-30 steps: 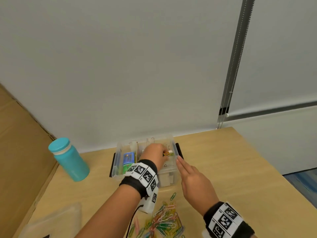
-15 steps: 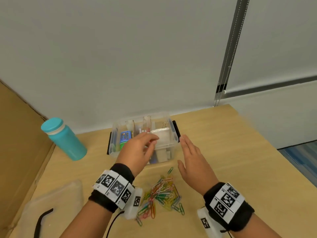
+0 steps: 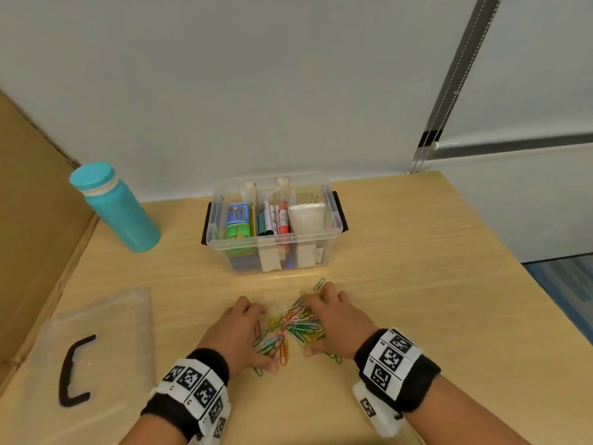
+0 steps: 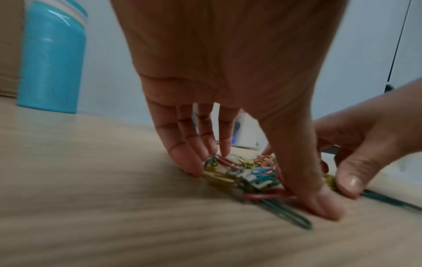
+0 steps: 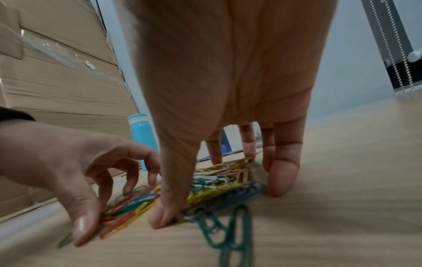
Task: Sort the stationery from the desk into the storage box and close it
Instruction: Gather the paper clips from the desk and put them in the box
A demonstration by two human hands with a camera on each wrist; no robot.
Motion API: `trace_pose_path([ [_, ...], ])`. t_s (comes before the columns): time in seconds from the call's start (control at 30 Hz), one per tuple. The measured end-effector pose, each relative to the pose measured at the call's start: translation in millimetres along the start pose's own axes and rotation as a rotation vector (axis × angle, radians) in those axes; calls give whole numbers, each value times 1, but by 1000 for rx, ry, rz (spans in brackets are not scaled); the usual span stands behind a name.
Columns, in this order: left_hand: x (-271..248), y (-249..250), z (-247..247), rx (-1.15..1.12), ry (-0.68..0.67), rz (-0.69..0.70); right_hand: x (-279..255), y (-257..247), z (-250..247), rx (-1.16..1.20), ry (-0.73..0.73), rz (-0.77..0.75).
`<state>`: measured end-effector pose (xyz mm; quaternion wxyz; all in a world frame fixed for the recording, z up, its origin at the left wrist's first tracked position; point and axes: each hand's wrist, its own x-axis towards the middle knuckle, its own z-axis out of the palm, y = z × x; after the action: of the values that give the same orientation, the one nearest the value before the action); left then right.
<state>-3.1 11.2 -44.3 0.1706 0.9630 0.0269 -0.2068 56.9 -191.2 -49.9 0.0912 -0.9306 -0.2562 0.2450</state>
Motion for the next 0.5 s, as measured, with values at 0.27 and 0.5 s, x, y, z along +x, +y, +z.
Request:
trace_pose_path([
  [0.27, 10, 13, -1, -89, 83, 87, 6, -12, -7, 32, 32, 10],
  [0.5, 17, 18, -1, -13, 143, 105, 9, -9, -8, 15, 133, 0],
])
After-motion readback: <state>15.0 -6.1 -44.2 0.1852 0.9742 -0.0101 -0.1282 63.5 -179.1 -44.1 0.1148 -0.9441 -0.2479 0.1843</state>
